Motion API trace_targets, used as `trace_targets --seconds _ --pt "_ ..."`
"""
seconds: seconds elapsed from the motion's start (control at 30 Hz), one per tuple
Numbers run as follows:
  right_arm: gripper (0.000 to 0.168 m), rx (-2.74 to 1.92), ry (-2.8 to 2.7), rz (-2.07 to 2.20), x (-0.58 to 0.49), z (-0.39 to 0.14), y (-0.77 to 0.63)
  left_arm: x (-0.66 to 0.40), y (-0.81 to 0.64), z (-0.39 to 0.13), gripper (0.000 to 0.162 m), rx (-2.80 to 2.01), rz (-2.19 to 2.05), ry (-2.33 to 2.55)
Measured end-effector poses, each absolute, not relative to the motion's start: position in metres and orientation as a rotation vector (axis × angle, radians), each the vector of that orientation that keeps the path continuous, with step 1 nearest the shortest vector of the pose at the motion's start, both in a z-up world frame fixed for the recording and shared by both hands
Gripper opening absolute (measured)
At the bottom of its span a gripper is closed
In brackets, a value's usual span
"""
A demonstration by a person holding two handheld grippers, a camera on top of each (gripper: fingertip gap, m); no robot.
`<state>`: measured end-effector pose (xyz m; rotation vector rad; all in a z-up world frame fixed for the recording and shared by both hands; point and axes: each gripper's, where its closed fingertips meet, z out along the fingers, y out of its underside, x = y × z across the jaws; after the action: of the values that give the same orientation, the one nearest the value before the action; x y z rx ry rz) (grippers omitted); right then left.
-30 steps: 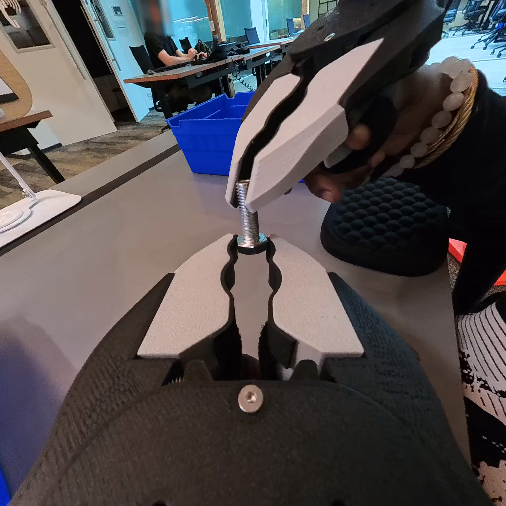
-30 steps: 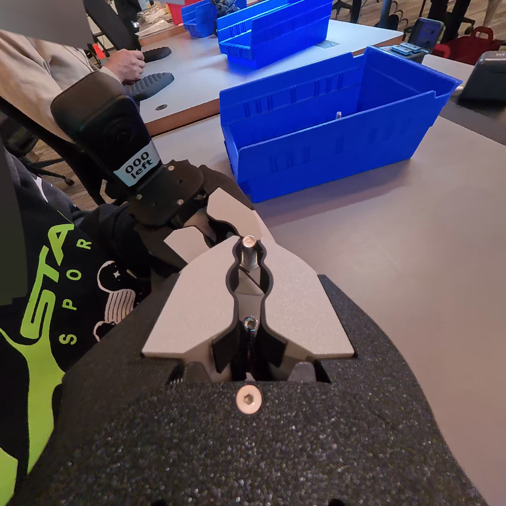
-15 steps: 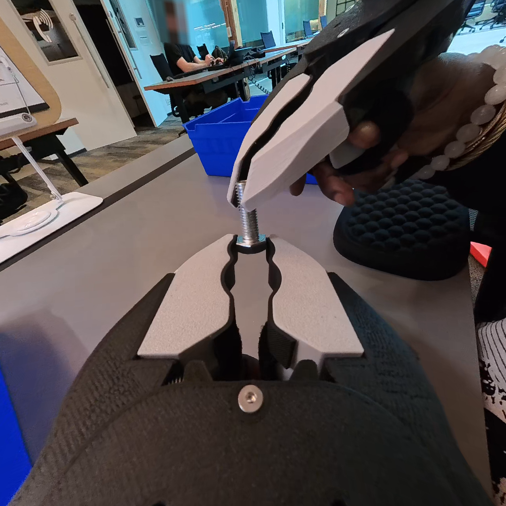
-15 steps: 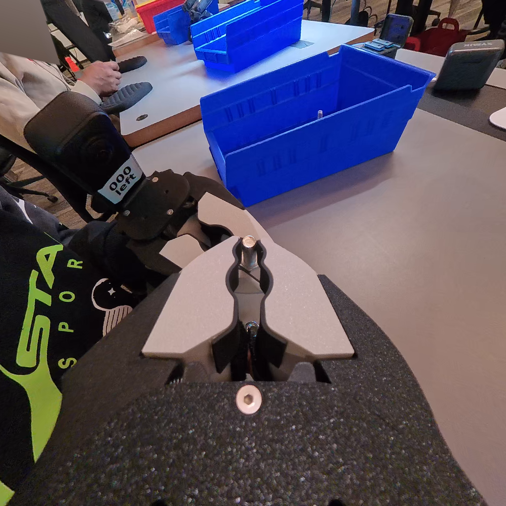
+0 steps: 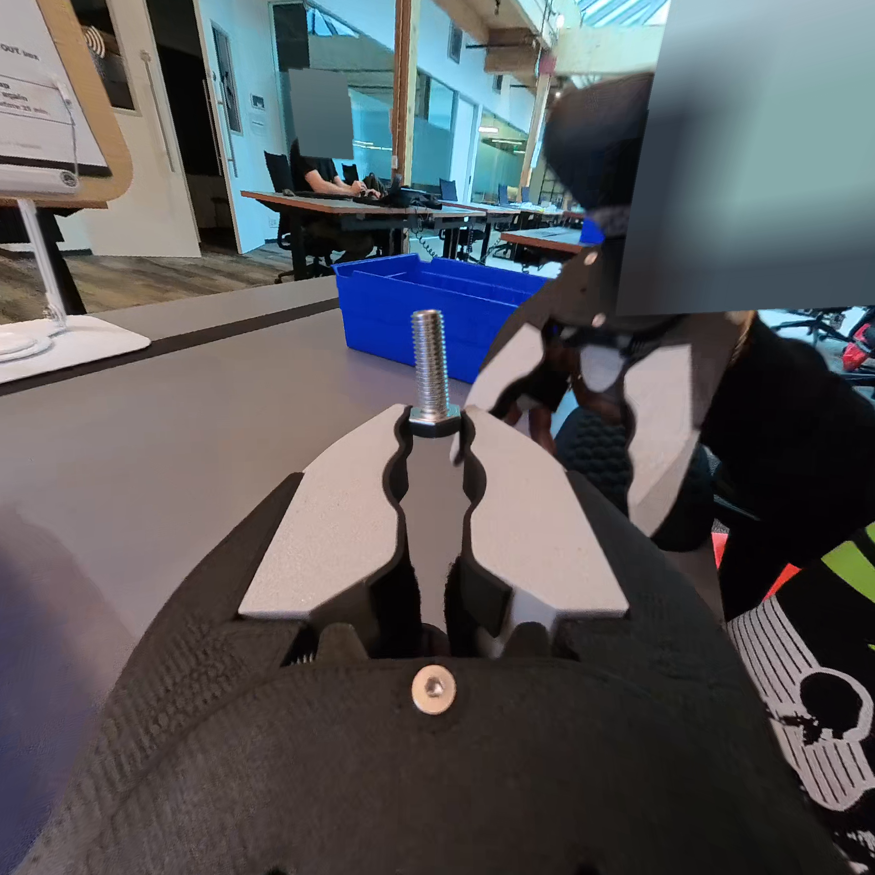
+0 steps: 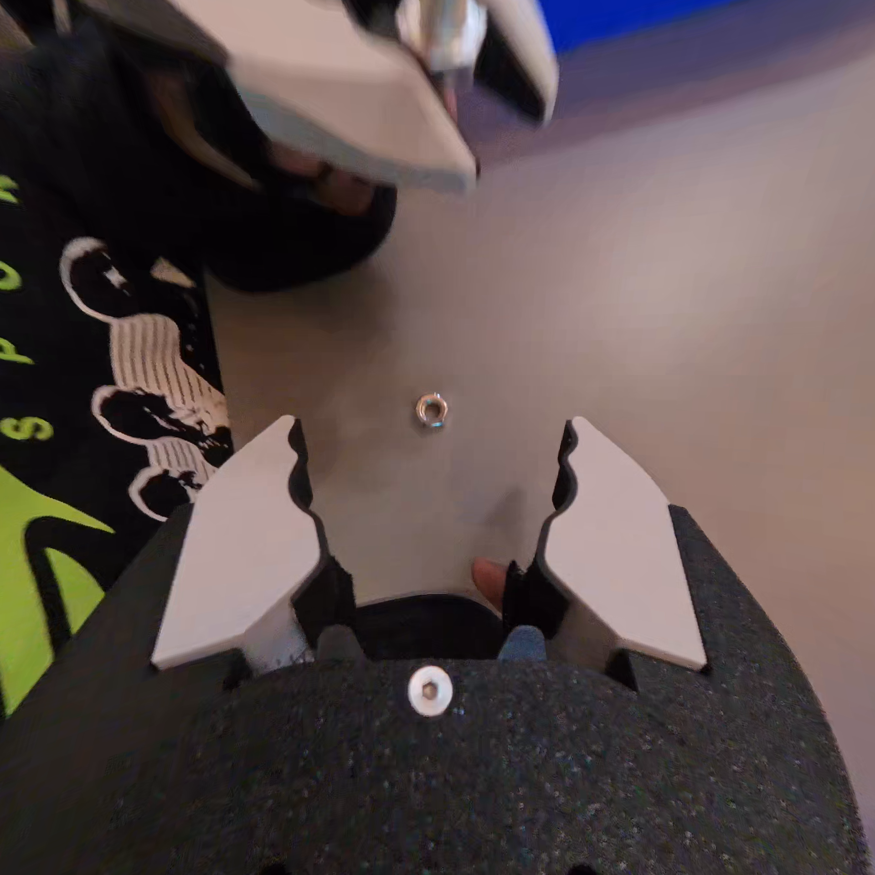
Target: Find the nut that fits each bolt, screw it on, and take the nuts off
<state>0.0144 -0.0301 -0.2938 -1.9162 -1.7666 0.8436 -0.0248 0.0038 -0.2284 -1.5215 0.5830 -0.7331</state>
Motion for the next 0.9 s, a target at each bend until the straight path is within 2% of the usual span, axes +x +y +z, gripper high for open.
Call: trace_targets --seconds 0.07,0.17,0.27,0.4,0.53,0.77,0.83,0.9 --pt "0.096 -1.956 -1.823 0.856 0.013 -0.313 -0.034 -0.024 0.003 -0.228 0.019 -1.516 -0.729 0.588" --pt "0.053 -1.931 -1.906 0.856 0.013 -0.330 -0.038 -0.025 0.003 -0.228 0.019 -1.515 -0.732 0.582" --pt "0.036 -1.755 -1.987 0.746 0.013 -0.334 -0.035 -0.027 0.003 -0.227 0.019 -1.506 -0.748 0.571" --pt "0.030 -1.435 -1.986 0.756 0.004 -0.316 -0.033 -0.026 0.002 -0.227 0.019 -1.502 -0.758 0.578" --pt "0.024 -1.405 -2.154 0.840 0.009 -0.321 -0.040 -0.023 -0.001 -0.227 0.019 -1.497 -0.762 0.605" --pt "0.033 -1.315 -2.362 0.838 0.004 -0.336 -0.042 -0.020 -0.005 -0.229 0.019 -1.496 -0.783 0.641" --pt "0.021 -1.307 -2.373 0.827 0.003 -0.340 -0.042 -0.019 -0.006 -0.229 0.019 -1.493 -0.791 0.651" --pt "0.018 -1.300 -2.368 0.811 0.004 -0.341 -0.041 -0.018 -0.007 -0.229 0.019 -1.490 -0.796 0.661"
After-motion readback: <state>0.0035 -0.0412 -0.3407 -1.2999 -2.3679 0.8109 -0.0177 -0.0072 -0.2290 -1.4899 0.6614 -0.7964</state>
